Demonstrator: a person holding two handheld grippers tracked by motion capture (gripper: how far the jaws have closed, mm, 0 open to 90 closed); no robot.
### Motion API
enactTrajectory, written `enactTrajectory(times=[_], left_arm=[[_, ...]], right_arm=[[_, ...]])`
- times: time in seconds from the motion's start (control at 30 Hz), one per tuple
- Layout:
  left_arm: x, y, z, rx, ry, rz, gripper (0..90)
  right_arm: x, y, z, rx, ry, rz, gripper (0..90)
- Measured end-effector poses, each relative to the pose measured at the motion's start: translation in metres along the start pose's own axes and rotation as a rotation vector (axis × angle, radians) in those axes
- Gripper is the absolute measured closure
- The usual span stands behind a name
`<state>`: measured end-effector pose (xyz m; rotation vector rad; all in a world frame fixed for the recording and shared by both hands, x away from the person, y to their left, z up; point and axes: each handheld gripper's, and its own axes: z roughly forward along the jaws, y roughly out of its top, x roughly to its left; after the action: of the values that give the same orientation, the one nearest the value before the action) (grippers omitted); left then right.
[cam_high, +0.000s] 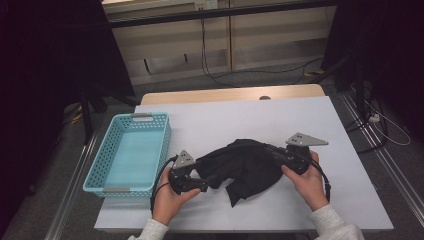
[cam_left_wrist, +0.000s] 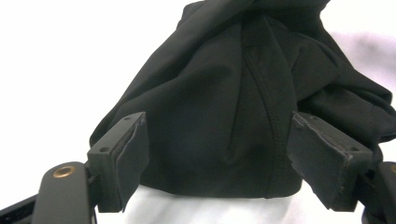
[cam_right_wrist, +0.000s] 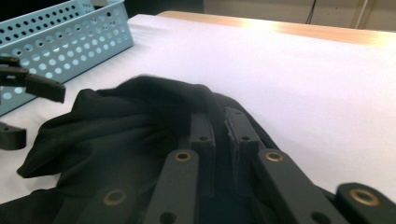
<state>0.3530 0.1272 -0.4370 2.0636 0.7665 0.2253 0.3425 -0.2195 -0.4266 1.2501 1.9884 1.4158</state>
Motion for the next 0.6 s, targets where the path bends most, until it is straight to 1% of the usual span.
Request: enactTrajectory(times=[0.17,0.27,0.33,0.4,0.43,0.5,0.57,0.6], left_arm=[[-0.001,0.000,0.000,0.003,-0.013,0.004,25.1],[-0.003,0.001,0.002,0.009,-0.032,0.004,27.2],[-0.004,0.001,0.004,0.015,-0.044,0.011,27.7],[-0.005,0.000,0.006,0.023,-0.051,0.008,28.2],[-0.005,-0.001,0.007,0.025,-0.050,0.020,28.6],[-0.007,-0.001,0.010,0.037,-0.062,0.015,29.8],[-0.009,-0.002,0.014,0.042,-0.068,0.019,30.8],[-0.009,-0.003,0.017,0.048,-0.067,0.030,30.9]], right_arm=[[-0.006,-0.001,-0.003,-0.008,-0.010,0.017,83.3],[-0.007,-0.001,-0.003,-0.006,-0.016,0.019,83.3],[-0.008,-0.002,-0.004,-0.005,-0.019,0.026,83.2],[-0.011,-0.002,-0.006,-0.007,-0.024,0.037,83.2],[-0.013,-0.003,-0.007,-0.008,-0.028,0.041,83.2],[-0.016,-0.003,-0.009,-0.011,-0.037,0.049,83.1],[-0.018,-0.004,-0.011,-0.012,-0.038,0.058,83.0],[-0.019,-0.005,-0.012,-0.012,-0.038,0.059,83.0]])
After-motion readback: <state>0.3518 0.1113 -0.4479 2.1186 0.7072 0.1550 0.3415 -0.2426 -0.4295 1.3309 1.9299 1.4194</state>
